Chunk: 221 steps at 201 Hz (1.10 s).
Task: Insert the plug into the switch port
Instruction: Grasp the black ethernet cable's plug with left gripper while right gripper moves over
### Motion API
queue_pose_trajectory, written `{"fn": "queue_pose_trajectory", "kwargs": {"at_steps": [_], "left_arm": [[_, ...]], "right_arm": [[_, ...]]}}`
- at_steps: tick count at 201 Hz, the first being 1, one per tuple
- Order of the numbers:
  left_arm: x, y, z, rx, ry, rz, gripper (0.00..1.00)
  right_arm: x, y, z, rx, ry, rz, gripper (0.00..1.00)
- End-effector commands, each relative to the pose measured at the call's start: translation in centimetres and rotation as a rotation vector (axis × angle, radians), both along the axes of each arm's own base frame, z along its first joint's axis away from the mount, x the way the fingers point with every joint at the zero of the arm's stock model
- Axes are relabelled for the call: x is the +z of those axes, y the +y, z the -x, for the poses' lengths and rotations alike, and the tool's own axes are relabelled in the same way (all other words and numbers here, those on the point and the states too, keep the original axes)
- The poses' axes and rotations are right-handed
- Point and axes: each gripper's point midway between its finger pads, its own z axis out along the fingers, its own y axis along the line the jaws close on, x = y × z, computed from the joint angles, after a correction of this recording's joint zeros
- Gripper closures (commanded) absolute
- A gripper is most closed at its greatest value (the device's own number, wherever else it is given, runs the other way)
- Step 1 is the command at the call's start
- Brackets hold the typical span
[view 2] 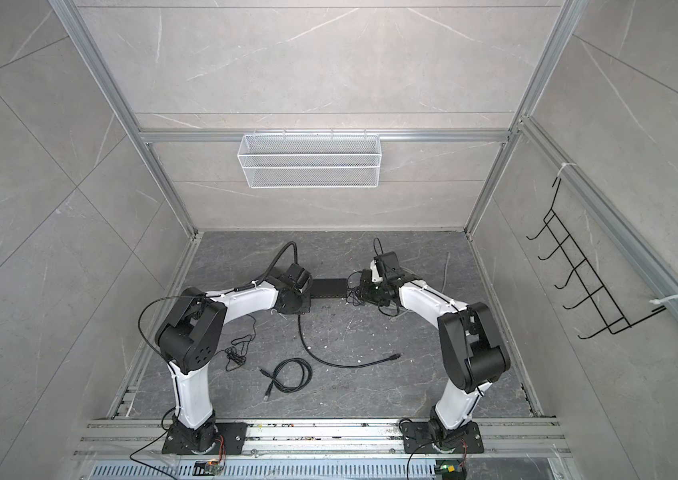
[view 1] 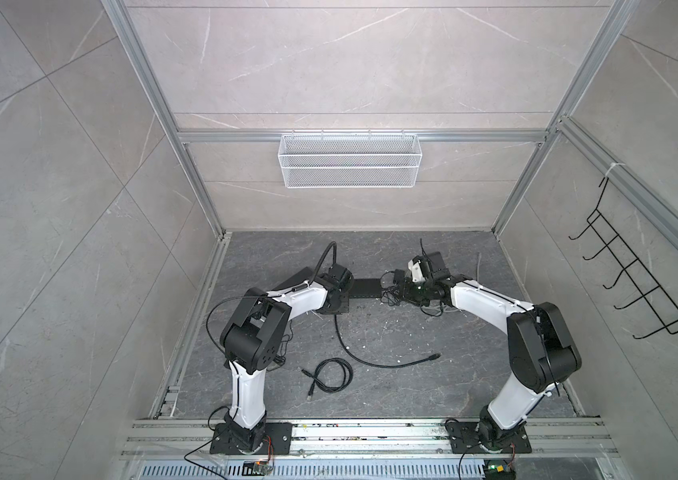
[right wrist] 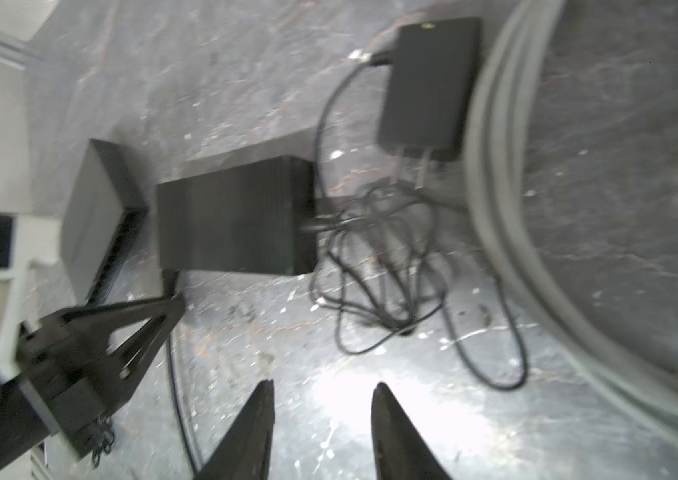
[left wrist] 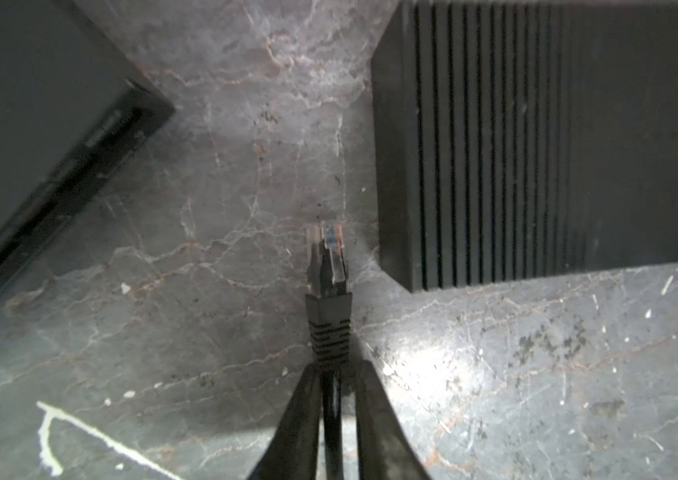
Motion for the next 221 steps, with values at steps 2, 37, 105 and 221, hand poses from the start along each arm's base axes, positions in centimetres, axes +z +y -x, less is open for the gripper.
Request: {"fn": "queue_pose_trajectory", "kwargs": {"at_steps": [2, 37, 105, 221], "left_arm": [[0.7, -0.4, 1.0, 0.026, 0.020, 0.068, 0.74], [3.3, 0.7, 0.6, 0.054, -0.016, 0.108, 0.59], [3.4, 1.0, -3.3, 0.027, -0.061, 0.071, 0.57], [1.1, 0.3, -3.4, -0.028, -0.006, 0.018, 0.64]], "right_arm": [[1.4, 3.0, 2.9, 0.161, -0.033, 0.015, 0.59], [1.5, 6.6, 4.8, 0.224, -0.055, -0.028, 0.59], [0.4, 7.8, 4.9, 0.186, -0.054, -0.045, 0.60], [-0.1, 7.4, 5.2, 0.180, -0.043, -0.031, 0.60]]}}
